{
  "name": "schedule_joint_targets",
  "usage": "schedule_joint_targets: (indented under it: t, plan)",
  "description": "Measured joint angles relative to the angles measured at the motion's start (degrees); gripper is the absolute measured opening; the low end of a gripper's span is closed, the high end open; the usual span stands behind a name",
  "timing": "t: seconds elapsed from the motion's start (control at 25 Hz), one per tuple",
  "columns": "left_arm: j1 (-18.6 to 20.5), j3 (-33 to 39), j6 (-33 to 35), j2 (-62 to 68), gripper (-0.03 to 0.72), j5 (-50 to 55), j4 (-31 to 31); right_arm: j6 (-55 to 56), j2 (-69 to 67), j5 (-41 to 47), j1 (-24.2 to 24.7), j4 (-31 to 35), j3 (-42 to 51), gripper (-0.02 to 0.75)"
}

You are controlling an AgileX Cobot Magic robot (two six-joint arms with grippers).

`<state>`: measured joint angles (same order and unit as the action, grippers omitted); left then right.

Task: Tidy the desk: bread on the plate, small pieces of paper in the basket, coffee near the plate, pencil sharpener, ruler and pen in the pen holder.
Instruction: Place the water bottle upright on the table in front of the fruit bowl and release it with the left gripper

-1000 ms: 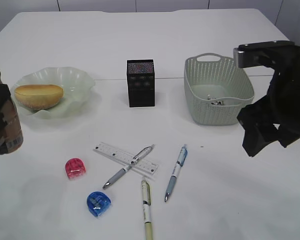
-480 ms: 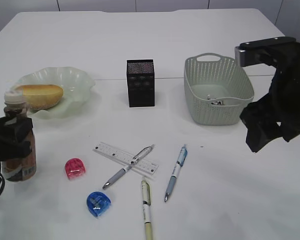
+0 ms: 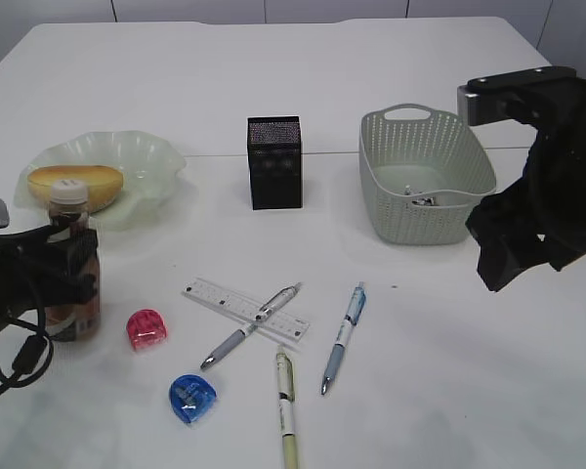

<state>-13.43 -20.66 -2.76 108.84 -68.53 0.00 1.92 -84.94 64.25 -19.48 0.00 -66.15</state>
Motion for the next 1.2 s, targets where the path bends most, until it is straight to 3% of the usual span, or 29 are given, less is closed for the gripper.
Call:
schedule_joint_targets:
  t: [0.36,0.92,1.2]
  plan:
    - [0.0,-2.5,-2.4,8.4,0.32,-8.3,-0.3,0.0,0.0,-0.4,0.0,-0.3,0.0,0.499]
    - [0.0,-2.9,-2.7,7.7,0.321,-8.2,-0.3,0.0,-0.7,-0.4,0.0,-0.4,0.0,0.499]
    - [0.0,-1.8,-3.0,2.6,0.32,-1.7,2.5,0.0,-0.7,-0.6,0.0,-0.4,0.0,0.499]
